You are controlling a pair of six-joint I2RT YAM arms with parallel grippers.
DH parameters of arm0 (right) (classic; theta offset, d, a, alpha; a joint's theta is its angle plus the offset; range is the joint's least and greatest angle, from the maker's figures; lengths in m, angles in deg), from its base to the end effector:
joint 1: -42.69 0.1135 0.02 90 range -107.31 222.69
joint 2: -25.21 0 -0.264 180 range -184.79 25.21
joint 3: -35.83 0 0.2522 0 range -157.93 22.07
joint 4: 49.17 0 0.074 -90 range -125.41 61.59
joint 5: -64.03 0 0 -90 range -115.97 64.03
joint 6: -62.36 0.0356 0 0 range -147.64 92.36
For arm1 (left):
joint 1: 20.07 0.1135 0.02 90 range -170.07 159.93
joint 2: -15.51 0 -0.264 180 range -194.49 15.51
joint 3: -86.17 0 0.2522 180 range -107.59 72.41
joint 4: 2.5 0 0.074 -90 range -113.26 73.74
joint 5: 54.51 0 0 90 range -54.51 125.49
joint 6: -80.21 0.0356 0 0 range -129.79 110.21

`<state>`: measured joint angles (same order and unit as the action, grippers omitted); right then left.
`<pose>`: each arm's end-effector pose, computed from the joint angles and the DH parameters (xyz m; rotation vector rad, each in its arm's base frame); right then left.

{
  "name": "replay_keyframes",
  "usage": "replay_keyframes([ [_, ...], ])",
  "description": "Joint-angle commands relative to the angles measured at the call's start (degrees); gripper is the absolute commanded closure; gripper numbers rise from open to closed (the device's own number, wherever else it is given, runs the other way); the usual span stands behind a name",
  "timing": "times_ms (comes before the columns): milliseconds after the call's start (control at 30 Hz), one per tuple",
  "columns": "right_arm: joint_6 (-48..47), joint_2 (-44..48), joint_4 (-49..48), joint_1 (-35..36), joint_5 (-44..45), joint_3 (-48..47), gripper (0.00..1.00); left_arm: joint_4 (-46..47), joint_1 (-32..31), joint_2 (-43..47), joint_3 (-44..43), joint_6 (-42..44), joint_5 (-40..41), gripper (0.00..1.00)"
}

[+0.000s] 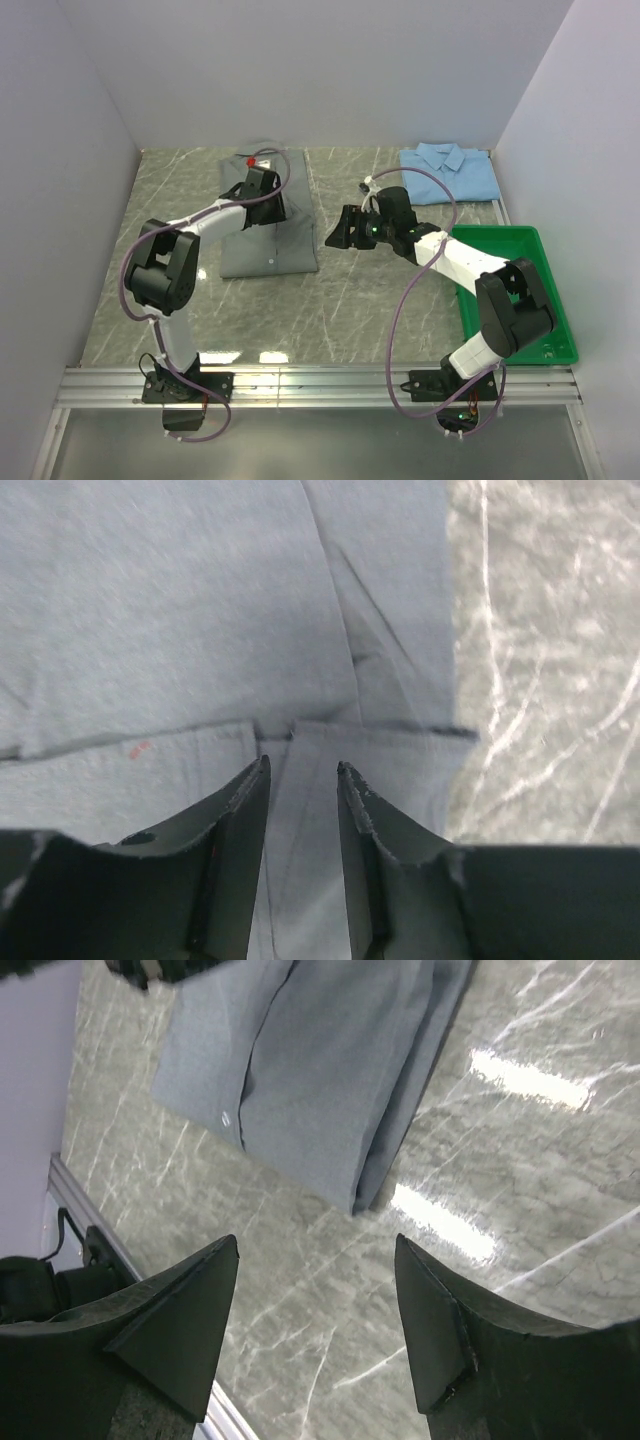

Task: Fold and stack the long sleeve shirts
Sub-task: Fold the shirt

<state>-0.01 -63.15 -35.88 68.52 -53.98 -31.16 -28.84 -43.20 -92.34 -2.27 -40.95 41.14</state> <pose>0.2934 0.1606 0.2255 -0.2617 2.2786 1.0430 0.3832 -0.1599 0.2026 -0.2152 2.3810 -0.3384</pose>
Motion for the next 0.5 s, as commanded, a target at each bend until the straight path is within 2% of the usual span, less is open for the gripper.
replay_keyframes([
  [0, 0.05, 1.25, -3.66, -0.34, 1.64, 0.84, 0.29, 4.83, 0.02, 5.01, 3.21, -2.23, -5.03, 0.60],
  [167, 0.22, 1.52, -5.33, -0.34, 1.20, 1.29, 0.29, 6.17, 0.02, 4.59, 3.93, -3.12, -6.53, 0.69],
  [467, 1.28, -1.29, -6.21, -0.25, -0.73, 0.94, 0.29, 6.43, -0.33, -1.92, 3.92, -5.05, -5.84, 0.71],
])
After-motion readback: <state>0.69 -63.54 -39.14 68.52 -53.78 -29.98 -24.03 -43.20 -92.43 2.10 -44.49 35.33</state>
